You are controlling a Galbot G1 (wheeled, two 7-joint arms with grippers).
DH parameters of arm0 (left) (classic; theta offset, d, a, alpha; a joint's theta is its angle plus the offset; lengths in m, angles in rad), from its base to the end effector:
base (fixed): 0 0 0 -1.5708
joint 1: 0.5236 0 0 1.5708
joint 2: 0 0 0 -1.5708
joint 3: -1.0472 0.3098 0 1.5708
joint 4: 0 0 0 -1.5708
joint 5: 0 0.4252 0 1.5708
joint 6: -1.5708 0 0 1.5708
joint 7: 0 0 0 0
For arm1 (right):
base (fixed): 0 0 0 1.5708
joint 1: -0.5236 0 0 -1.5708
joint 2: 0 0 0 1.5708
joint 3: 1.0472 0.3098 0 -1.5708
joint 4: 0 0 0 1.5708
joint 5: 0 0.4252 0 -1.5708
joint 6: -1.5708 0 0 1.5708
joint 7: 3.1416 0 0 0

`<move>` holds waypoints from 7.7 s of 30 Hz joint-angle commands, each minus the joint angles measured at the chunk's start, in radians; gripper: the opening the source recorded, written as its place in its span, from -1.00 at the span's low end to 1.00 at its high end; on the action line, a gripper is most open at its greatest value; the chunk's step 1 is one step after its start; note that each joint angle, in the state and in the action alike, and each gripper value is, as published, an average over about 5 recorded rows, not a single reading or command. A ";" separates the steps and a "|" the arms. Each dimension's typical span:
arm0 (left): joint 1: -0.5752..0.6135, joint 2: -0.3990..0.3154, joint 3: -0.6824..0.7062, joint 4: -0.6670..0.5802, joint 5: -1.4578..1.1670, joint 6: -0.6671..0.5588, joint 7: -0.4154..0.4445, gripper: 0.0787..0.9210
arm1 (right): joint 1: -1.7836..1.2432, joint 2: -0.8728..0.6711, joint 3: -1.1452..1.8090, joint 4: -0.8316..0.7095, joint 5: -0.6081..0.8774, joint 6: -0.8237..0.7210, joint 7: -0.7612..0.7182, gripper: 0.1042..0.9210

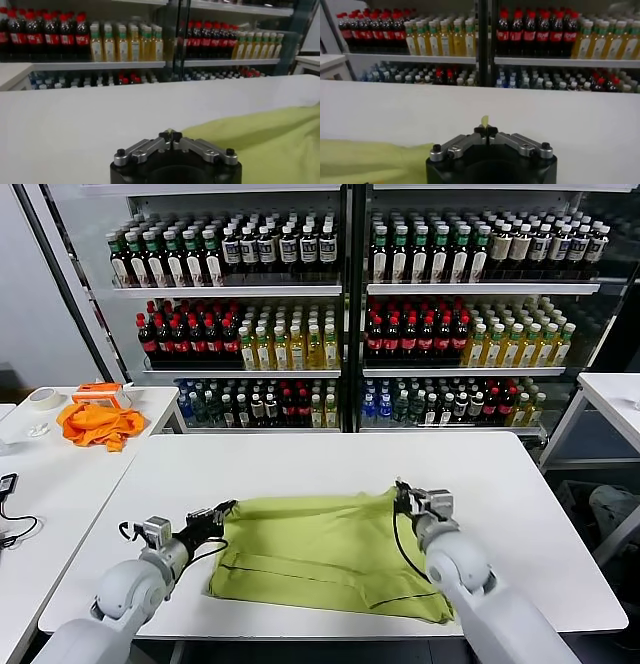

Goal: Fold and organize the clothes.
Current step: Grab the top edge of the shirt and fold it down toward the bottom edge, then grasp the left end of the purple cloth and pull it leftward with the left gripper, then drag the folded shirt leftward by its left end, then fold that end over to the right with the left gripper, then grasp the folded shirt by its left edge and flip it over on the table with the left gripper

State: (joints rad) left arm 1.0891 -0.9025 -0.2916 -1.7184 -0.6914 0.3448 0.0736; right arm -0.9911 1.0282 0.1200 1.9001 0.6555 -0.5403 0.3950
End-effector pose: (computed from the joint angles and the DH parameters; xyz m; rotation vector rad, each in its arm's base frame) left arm 0.3983 0.0773 -0.2709 -0.4817 -2.6847 0.0190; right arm 0.3823 0.0464 -0.2080 0.2188 -2.7121 0.0906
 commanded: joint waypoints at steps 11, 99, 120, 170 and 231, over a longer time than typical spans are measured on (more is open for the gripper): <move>0.184 0.034 -0.064 -0.117 -0.006 -0.006 0.005 -0.99 | -0.249 -0.078 0.050 0.179 -0.044 0.013 0.009 -1.00; 0.253 -0.060 -0.081 -0.213 0.327 0.085 -0.236 -0.80 | -0.471 -0.065 0.145 0.379 -0.281 -0.001 0.018 0.76; 0.366 -0.001 -0.496 -0.342 0.652 0.164 -0.198 -0.94 | -0.372 -0.066 0.105 0.346 -0.286 0.017 0.012 0.76; 0.075 -0.331 0.188 -0.235 0.097 0.204 -0.252 -0.91 | -0.412 -0.049 0.136 0.327 -0.308 0.047 0.018 0.76; 0.338 -0.262 -0.172 -0.164 0.189 0.031 -0.127 -0.19 | -0.368 -0.041 0.140 0.308 -0.317 0.057 0.000 0.76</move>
State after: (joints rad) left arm 1.4161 -1.1579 -0.4652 -1.8853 -0.4810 0.4006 -0.0635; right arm -1.3583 0.9863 0.2589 2.2066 0.3401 -0.4848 0.3938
